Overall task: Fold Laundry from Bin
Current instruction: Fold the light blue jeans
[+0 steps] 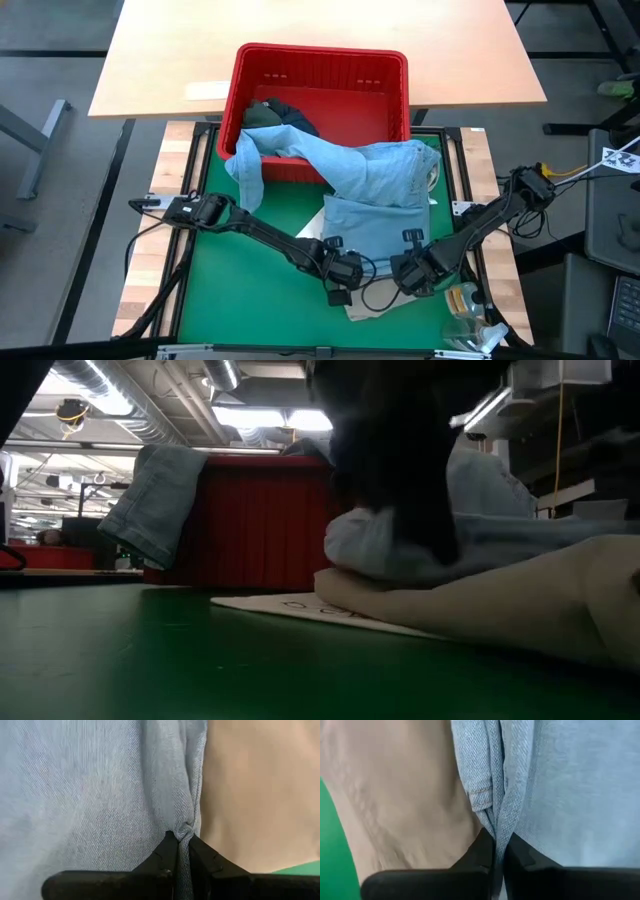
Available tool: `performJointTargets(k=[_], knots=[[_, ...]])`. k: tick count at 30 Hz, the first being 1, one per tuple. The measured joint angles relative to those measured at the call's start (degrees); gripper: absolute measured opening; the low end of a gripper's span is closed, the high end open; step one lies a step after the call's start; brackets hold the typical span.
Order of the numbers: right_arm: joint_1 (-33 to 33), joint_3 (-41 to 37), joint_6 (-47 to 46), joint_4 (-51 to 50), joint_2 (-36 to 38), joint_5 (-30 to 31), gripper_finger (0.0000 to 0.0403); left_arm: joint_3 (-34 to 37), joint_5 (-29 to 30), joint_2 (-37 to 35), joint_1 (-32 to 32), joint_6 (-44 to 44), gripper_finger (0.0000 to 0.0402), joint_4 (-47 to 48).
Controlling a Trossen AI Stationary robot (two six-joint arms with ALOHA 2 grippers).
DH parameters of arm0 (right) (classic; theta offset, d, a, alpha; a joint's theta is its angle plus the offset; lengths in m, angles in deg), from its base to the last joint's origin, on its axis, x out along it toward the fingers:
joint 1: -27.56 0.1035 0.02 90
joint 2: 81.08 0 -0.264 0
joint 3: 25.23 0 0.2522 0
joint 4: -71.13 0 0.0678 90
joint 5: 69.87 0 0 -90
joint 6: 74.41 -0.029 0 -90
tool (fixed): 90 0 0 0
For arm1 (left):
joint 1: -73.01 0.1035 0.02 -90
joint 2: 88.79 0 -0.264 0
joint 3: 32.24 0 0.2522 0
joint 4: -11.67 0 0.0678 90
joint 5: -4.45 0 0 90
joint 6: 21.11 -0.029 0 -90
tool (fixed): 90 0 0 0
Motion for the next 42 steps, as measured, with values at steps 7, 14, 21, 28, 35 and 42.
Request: performJointTargets(k=[7, 14, 21, 28, 35, 42], knots=[[0.11, 10.35, 0.73, -12.2, 0.0, 5.64, 0.0015, -8.12, 0.33, -0.04, -0.05, -1.4, 0.0018, 7.92], [2.07, 18.03, 0.68, -17.73, 0.0, 6.65, 0.0014, -17.68, 0.86, -0.13, -1.58, -1.4, 0.0011, 15.56], [8.3, 24.18, -3.22, -18.39, 0.02, 5.07, 0.001, -23.34, -0.93, -0.13, -4.49, 0.74, 0.0008, 16.88], [15.01, 25.86, -10.95, -15.41, -0.09, 5.23, 0.0012, -23.19, -2.59, -0.15, -8.03, 5.7, 0.0008, 15.69], [16.96, 25.89, -11.77, -7.64, -3.83, 2.24, 0.0017, -23.0, -2.79, 0.08, -11.42, 8.26, 0.0008, 12.54], [16.89, 25.94, -11.37, -6.88, -8.67, -2.84, 0.0019, -22.23, -2.77, 1.75, -12.67, 11.17, 0.0008, 9.73]])
